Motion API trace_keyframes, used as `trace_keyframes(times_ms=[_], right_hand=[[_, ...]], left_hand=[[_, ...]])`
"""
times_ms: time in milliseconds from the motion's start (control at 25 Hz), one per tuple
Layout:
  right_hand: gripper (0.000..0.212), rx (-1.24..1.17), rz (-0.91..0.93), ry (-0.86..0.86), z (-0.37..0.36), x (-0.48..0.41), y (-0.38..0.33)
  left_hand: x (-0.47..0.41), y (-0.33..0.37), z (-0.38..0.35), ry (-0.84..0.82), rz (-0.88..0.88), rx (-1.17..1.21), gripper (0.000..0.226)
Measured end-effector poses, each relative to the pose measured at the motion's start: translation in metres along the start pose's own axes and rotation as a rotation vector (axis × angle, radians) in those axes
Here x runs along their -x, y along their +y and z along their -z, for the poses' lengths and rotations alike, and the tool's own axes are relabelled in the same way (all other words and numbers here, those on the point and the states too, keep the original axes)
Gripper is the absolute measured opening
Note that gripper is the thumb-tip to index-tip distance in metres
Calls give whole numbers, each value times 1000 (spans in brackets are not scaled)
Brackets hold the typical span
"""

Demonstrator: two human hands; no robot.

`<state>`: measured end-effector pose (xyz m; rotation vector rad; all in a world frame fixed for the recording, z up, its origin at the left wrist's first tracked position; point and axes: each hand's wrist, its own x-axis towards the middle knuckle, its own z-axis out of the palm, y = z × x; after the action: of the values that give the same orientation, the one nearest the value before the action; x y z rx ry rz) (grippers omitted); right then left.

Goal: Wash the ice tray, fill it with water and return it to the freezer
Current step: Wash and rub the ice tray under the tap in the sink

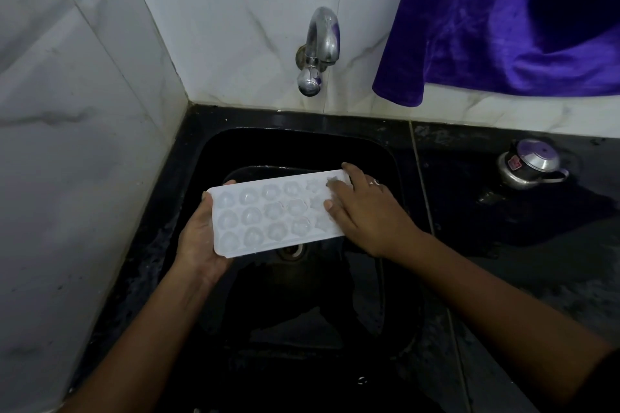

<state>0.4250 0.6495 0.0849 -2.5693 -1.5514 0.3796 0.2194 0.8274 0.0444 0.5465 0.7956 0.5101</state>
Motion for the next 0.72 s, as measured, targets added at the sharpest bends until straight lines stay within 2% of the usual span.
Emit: trace_keyframes(times_ms=[200,320,440,600,720], right_hand=[[48,-23,-53,35,6,-3,-1],[51,13,1,7,0,1,2],[48,-2,-50,41,5,-3,4],[56,-34,7,-16,0,2,2],[53,-104,-18,73,4,3,4]], left_hand=[[1,-5,-1,-20,7,-9,45],[0,-3,1,-7,1,-5,45],[0,-4,1,-33,17,-20,47],[1,-4,1,-2,2,-4,44],[2,-3,1,3,14,34,42]])
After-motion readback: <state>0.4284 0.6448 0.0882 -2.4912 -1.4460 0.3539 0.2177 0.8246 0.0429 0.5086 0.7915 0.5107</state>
